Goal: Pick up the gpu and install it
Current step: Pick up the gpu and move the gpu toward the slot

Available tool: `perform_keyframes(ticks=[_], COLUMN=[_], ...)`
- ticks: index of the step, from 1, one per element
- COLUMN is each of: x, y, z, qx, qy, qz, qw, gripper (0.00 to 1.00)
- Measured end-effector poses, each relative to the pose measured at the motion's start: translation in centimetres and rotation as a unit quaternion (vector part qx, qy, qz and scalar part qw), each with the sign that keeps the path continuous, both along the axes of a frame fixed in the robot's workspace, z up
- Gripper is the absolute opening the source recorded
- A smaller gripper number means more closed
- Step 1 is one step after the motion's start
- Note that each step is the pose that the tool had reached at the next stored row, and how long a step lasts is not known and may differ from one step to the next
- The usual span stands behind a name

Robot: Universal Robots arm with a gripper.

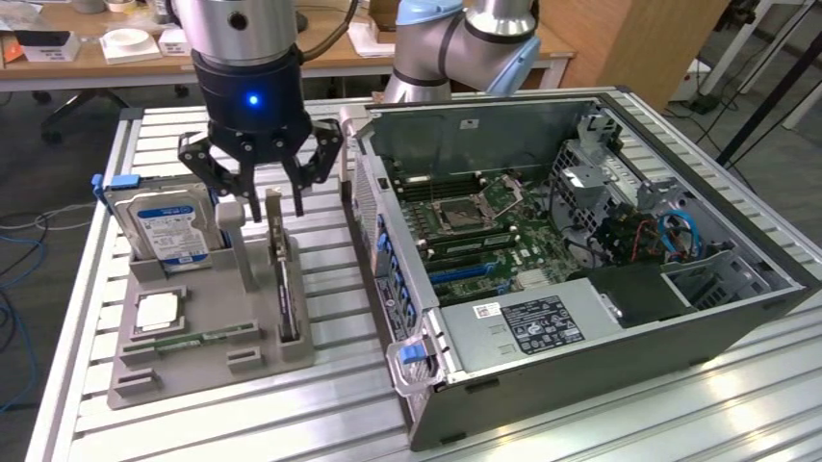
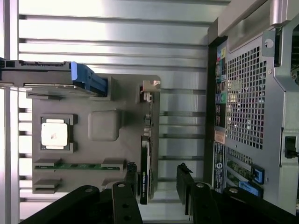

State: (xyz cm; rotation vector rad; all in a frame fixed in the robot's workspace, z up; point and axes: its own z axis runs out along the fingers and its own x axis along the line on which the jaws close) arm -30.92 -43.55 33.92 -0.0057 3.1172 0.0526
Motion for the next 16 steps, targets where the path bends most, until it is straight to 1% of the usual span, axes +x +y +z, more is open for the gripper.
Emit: perform_keyframes(ticks=[7,16], x=[0.0,0.0], y=[-0.67,-1.20], z=[-0.14,-0.29], qx=[-0.0001,-0.0001], qy=[0.0000,0.0000], qz=[0.000,0.000], qw=[1.0000,1.0000], gripper=[0.47,0.47])
